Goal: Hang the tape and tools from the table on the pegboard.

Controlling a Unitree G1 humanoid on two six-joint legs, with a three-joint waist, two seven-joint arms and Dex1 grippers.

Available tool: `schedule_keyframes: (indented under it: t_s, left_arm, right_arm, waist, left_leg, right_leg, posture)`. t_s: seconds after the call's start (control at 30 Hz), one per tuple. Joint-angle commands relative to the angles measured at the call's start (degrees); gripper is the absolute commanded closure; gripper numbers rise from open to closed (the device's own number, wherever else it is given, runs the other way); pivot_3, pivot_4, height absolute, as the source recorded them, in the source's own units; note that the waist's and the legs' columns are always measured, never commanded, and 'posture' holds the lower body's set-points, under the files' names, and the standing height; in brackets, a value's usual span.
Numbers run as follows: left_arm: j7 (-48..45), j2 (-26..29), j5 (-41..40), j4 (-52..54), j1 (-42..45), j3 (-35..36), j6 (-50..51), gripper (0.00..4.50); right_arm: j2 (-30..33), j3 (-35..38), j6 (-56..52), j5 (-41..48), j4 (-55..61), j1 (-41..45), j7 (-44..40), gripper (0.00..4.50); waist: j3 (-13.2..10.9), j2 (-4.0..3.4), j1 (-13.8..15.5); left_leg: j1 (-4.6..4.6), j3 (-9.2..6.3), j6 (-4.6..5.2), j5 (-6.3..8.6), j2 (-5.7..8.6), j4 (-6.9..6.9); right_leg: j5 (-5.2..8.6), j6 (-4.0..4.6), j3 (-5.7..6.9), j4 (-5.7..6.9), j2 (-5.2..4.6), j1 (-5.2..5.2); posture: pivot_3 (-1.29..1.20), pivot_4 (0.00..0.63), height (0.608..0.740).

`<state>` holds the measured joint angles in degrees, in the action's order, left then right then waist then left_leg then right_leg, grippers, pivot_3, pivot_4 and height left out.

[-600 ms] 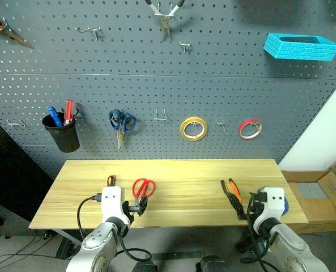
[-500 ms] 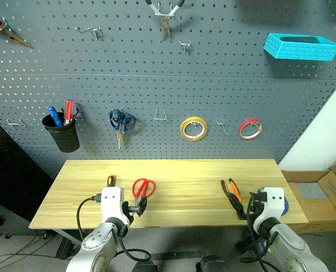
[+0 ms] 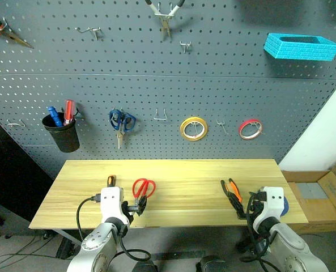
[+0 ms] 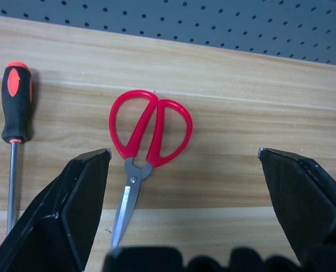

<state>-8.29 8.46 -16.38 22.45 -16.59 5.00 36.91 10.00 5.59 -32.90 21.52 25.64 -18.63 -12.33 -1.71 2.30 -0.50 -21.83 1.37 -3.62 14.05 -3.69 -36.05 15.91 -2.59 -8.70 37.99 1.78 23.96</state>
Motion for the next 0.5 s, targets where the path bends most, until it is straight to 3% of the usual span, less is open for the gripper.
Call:
schedule_keyframes:
  t_s: [0.03,0.5]
  left_arm:
    - [-0.5,0.0,0.0,0.6,0.5,0.2,-1.8,0.01]
    - [0.6,-0.1,1.3,-0.3,-0.3,0.5,-4.2,0.01]
  right_arm:
    - [0.1,0.5,1.1,0.3,1.9,0.6,0.0,0.0]
    - [0.3,0.7,3.9,-0.3,-0.9,-0.4,-1.4,0.0]
  waist:
    - [0.0,0.01,0.0]
    - [0.1,0.04,0.0]
  left_leg:
    - [0.0,0.0,0.0,0.0,0.0,0.0]
    - [0.0,0.0,0.0,0.0,0.0,0.0]
  right_leg:
    - [0.0,0.0,0.01,0.0,0.0,0.0]
    - [0.0,0.0,0.0,0.0,0.0,-0.01]
  posture:
    - [0.13,0.018,0.74]
    - [0.13,0.012,0.74]
